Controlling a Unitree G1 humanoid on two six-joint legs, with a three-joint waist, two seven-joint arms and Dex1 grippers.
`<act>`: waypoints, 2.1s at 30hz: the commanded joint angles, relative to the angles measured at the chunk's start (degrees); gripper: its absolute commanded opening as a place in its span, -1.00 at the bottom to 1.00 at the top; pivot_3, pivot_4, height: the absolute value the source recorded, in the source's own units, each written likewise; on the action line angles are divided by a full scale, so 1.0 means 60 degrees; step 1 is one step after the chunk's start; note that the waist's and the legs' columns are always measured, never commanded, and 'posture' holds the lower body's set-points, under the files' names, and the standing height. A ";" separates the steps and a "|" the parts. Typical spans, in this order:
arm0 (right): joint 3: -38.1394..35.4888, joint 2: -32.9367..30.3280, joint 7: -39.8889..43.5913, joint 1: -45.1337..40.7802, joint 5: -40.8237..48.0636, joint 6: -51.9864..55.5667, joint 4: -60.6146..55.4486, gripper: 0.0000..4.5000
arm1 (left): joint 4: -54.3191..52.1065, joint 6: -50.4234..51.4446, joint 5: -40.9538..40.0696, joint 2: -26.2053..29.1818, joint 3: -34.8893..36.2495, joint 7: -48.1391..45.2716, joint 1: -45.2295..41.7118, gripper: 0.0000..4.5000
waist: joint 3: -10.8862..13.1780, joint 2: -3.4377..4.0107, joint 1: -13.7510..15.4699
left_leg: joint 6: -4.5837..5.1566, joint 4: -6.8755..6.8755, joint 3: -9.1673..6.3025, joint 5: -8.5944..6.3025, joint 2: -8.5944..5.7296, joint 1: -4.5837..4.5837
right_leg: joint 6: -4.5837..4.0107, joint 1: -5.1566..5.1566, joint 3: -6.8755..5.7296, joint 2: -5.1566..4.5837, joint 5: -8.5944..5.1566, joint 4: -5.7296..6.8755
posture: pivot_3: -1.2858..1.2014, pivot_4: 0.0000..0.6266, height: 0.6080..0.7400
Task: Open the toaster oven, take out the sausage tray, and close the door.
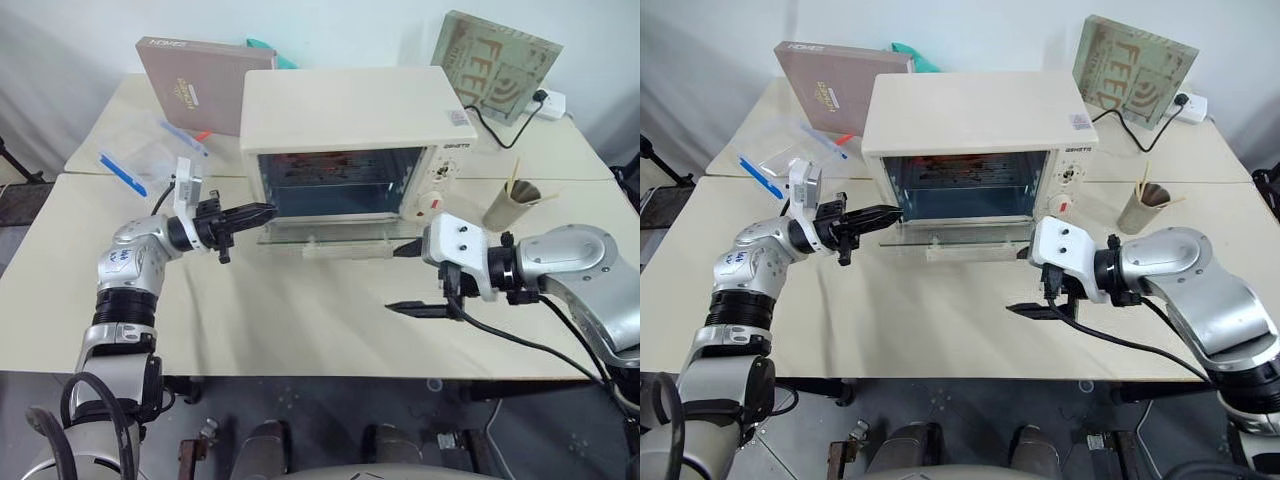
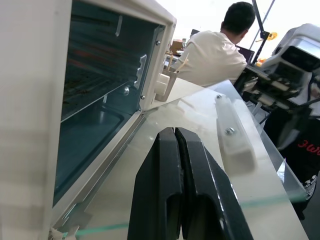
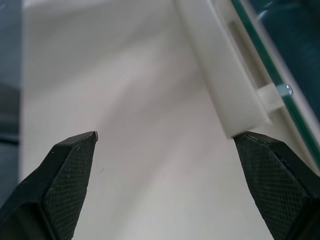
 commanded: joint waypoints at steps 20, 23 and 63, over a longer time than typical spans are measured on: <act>-0.0556 -0.0005 -0.0740 -0.2494 0.0792 0.0078 0.0229 1.00 | -0.0623 -0.0612 0.1642 0.0136 -0.1668 -0.0562 0.0747 -0.99 | 0.0007 -0.0012 -0.0014 | 0.0011 0.0066 0.0006 -0.0008 0.0002 -0.0006 | 0.0000 0.0004 0.0027 -0.0001 0.0000 0.0028 | 0.03 -0.52 1.00; 0.0750 0.0803 -0.1572 -0.2800 -0.0552 -0.0406 0.0599 1.00 | -0.0751 -0.0505 0.1756 0.0150 -0.1801 -0.0598 0.0784 -0.99 | 0.0007 -0.0014 -0.0014 | 0.0007 0.0068 0.0008 -0.0010 0.0002 -0.0009 | 0.0000 -0.0017 0.0036 -0.0002 0.0000 0.0061 | 0.03 -0.52 1.00; 0.5169 0.6506 -0.6523 -0.5697 -1.1209 -0.3735 0.9451 -0.28 | -0.5624 0.1599 -0.1615 0.0311 0.2008 0.2941 0.4035 -1.00 | 0.0006 -0.0012 -0.0538 | -0.0006 0.0027 0.0008 -0.0010 0.0012 -0.0020 | 0.0000 -0.0101 0.0076 0.0001 0.0000 0.0149 | 0.03 -0.52 1.00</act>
